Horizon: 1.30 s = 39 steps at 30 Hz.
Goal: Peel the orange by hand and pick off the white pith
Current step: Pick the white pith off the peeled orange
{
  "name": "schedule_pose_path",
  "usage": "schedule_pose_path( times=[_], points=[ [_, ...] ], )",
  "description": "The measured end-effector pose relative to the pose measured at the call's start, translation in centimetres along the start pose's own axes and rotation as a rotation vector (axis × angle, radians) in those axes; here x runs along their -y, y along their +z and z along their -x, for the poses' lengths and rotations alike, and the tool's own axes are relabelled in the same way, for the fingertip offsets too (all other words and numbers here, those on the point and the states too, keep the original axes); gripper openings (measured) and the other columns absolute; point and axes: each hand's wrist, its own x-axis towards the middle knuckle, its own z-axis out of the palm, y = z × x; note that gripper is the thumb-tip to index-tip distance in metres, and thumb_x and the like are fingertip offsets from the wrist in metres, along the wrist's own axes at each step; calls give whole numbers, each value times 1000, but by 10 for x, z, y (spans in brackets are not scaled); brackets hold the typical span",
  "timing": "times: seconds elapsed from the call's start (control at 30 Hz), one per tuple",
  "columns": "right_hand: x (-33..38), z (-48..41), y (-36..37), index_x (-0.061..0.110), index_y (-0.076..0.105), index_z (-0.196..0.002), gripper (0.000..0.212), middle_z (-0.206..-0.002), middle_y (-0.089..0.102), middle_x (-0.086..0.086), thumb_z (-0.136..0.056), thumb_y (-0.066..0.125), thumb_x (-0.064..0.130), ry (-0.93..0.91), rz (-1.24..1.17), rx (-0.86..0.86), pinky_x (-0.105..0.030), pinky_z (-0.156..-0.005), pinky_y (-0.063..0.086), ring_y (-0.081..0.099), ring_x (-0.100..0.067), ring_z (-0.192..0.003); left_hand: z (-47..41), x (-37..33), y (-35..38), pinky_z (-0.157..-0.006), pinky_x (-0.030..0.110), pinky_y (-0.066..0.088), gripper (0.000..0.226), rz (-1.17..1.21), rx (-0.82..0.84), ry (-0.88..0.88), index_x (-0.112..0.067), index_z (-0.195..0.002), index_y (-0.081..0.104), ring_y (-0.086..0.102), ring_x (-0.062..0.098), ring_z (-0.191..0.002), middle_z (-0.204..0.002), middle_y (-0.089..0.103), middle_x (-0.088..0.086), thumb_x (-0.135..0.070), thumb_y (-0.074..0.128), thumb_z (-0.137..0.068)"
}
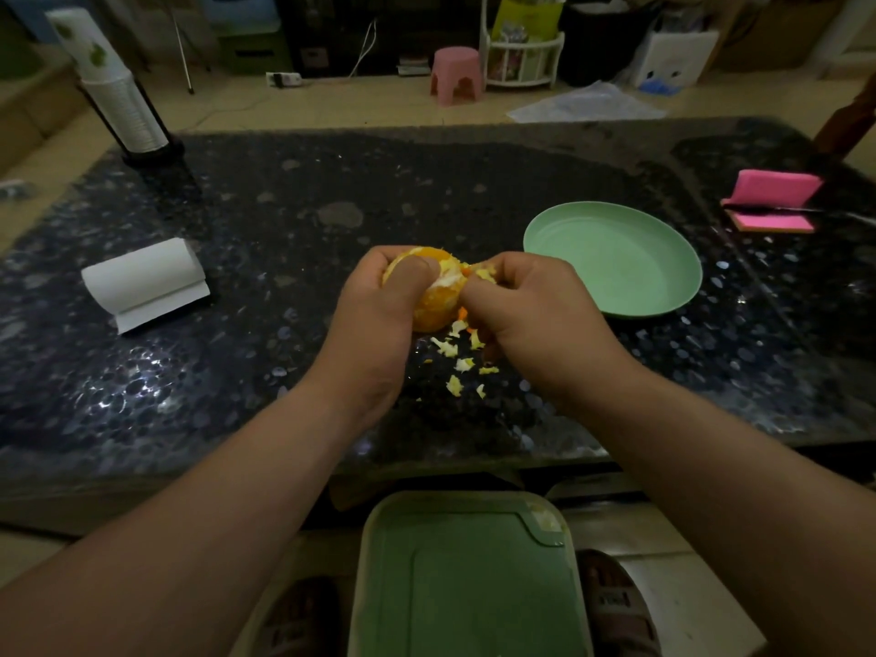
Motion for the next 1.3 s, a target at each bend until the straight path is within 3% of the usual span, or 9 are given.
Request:
schedule_pose_path(
  times=[0.13, 0.23, 0.4, 0.5, 0.57, 0.67, 0.83, 1.07, 1.3],
  points=[
    [2, -1, -2, 10, 65, -76, 14, -62, 57, 0, -90, 64, 9, 107, -187, 70, -27, -52, 46, 50, -12, -57, -2, -1, 2, -70, 36, 54, 23, 79, -7, -75, -14, -102, 63, 64, 20, -82, -90, 68, 5, -30, 61, -85],
    [2, -5, -5, 15, 59, -72, 24, -61, 53, 2, -95, 58, 8, 225, -326, 141, -23, -50, 42, 47, -9, -55, -2, -2, 1, -77, 43, 53, 29, 82, -6, -100, -13, -105, 63, 62, 26, -90, -99, 66, 10, -31, 62, -83],
    [1, -9, -8, 17, 58, -73, 24, -64, 51, 1, -96, 57, 11, 355, -470, 186, -20, -47, 42, 45, -9, -54, -1, -1, 2, -73, 37, 55, 37, 104, -24, -139, -11, -112, 63, 64, 22, -89, -102, 67, 11, -32, 62, -82],
    [-2, -9, -9, 11, 64, -76, 23, -62, 57, 1, -99, 62, 10, 295, -398, 150, -21, -47, 44, 49, -9, -54, -1, -2, 1, -75, 38, 54, 33, 147, -25, -180, -10, -112, 62, 64, 24, -89, -102, 66, 12, -31, 62, -87],
    [-6, -10, -10, 2, 68, -83, 19, -64, 64, -1, -100, 64, 10, 192, -209, 72, -26, -50, 51, 54, -12, -56, -1, -4, 0, -72, 36, 53, 21, 196, -3, -215, -9, -108, 63, 63, 24, -86, -98, 68, 12, -26, 57, -97],
    [-9, -9, -14, 9, 74, -95, 11, -77, 75, -6, -100, 66, 13, 80, 29, -4, -37, -60, 61, 63, -15, -59, 0, -7, -2, -67, 33, 53, 23, 256, 16, -254, -9, -108, 65, 64, 24, -80, -94, 72, 12, -25, 50, -101],
    [-5, -3, -14, 15, 76, -102, 6, -83, 76, -7, -96, 75, 14, 7, -14, 41, -29, -59, 60, 66, -12, -64, -1, -11, -6, -65, 31, 55, 32, 335, 26, -287, -7, -120, 63, 65, 27, -90, -110, 70, 17, -28, 51, -100],
    [-1, -1, -13, 12, 76, -100, 6, -86, 76, -14, -96, 75, 17, -16, -30, 65, -29, -59, 61, 66, -13, -67, -1, -7, -7, -79, 37, 52, 27, 259, 82, -257, -9, -113, 66, 68, 21, -85, -101, 74, 11, -26, 50, -100],
    [-3, -4, -20, 1, 73, -90, 15, -75, 71, -9, -98, 64, 11, 25, -35, 115, -28, -58, 57, 63, -15, -63, 0, -7, -9, -78, 37, 54, 32, 148, 148, -265, -9, -112, 68, 69, 25, -88, -102, 75, 13, -30, 59, -89]
  ],
)
